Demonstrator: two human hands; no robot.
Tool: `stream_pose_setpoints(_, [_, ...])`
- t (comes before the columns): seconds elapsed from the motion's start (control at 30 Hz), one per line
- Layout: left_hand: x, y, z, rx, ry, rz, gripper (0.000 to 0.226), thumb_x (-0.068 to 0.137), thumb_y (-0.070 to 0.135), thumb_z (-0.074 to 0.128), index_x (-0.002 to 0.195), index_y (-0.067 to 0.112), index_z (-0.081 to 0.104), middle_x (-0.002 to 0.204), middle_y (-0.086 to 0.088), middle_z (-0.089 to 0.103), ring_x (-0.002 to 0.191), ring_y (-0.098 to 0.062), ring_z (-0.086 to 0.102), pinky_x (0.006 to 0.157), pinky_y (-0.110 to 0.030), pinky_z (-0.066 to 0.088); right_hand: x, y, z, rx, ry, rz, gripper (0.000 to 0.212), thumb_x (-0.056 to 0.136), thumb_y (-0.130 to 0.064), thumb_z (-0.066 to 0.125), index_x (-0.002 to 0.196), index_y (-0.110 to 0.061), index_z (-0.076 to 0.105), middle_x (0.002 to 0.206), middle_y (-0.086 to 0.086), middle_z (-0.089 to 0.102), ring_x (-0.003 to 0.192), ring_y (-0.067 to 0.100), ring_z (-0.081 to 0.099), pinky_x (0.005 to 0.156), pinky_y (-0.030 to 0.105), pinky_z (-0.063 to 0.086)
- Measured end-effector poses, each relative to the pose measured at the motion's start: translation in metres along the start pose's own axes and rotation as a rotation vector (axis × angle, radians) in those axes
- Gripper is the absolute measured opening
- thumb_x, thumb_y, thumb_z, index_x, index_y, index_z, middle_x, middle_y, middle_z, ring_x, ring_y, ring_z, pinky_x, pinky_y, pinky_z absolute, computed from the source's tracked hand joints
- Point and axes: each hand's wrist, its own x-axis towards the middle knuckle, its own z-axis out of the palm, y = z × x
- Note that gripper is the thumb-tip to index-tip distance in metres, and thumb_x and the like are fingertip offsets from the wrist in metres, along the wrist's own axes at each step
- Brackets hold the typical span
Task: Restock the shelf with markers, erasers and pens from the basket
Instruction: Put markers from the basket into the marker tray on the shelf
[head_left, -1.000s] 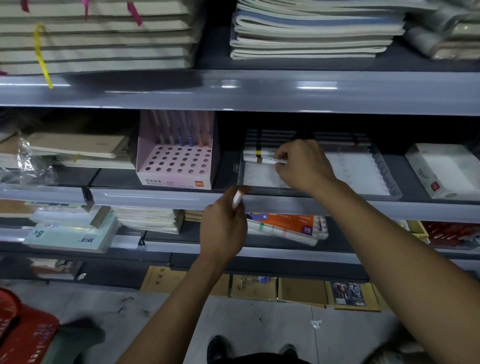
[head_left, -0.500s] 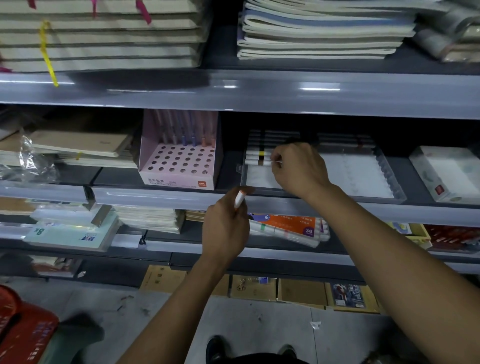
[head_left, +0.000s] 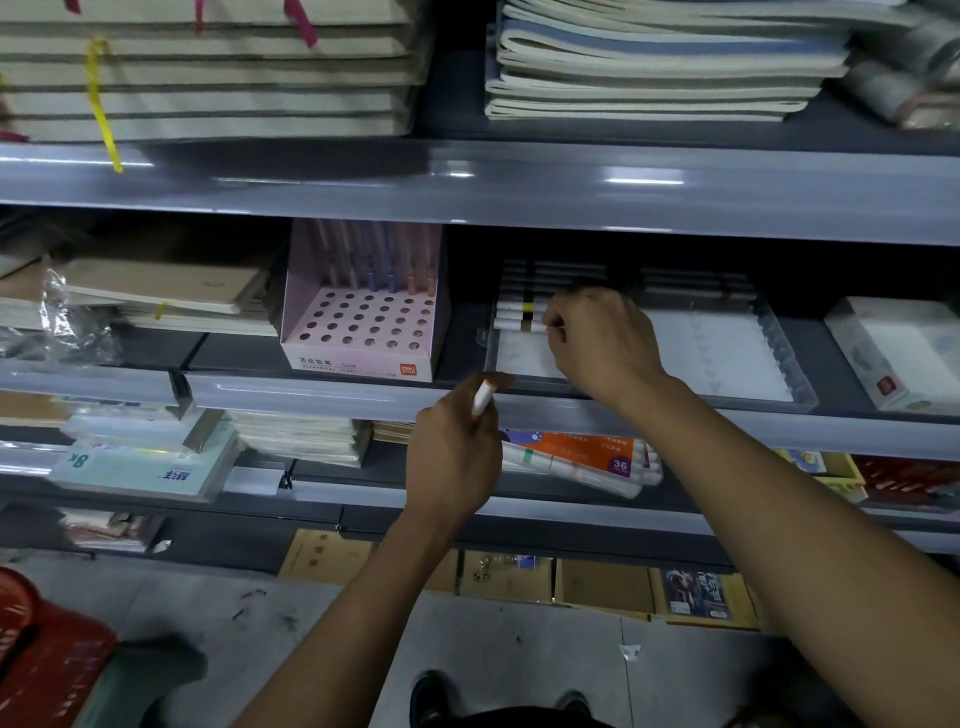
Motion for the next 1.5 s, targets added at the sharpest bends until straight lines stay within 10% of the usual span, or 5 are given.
stream_pose_setpoints(0.7, [0.001,0.003,-0.001,-0.033,-0.02,-0.004,0.026,0.108,0.01,0.052,0.123,0.014,0.072,0.081,-0.005,0.07,0.066,-0.012,0.062,0.058,-0.018,0.043,-0.004,0.005,-0.003,0.068,-0.076,0.045,0.024,0.098,-0.011,0.061,0.114,-0.017,0.078,0.115,0.008,0.07,0.106,0.028,0.065,0.088,0.043,0.058])
stream_pose_setpoints(1.13, [0.009,0.014,0.0,-1.243,-0.195,-0.365,0.018,0.093,0.027,0.053,0.087,0.02,0.037,0.068,0.004,0.034,0.054,-0.012,0.031,0.055,-0.028,0.031,-0.075,0.0,0.003,0.328,0.175,0.046,0.012,0.091,-0.006,0.067,0.097,-0.009,0.077,0.097,0.002,0.062,0.097,0.024,0.06,0.084,0.043,0.055])
stream_pose_setpoints(1.5, [0.01,0.014,-0.003,-0.894,-0.109,-0.282,0.032,0.096,0.043,0.068,0.077,0.018,0.06,0.069,-0.003,0.048,0.065,-0.016,0.048,0.062,-0.027,0.044,-0.084,-0.007,-0.002,0.497,0.223,-0.004,0.01,0.094,-0.004,0.066,0.096,-0.008,0.075,0.094,0.004,0.065,0.091,0.024,0.063,0.078,0.047,0.055])
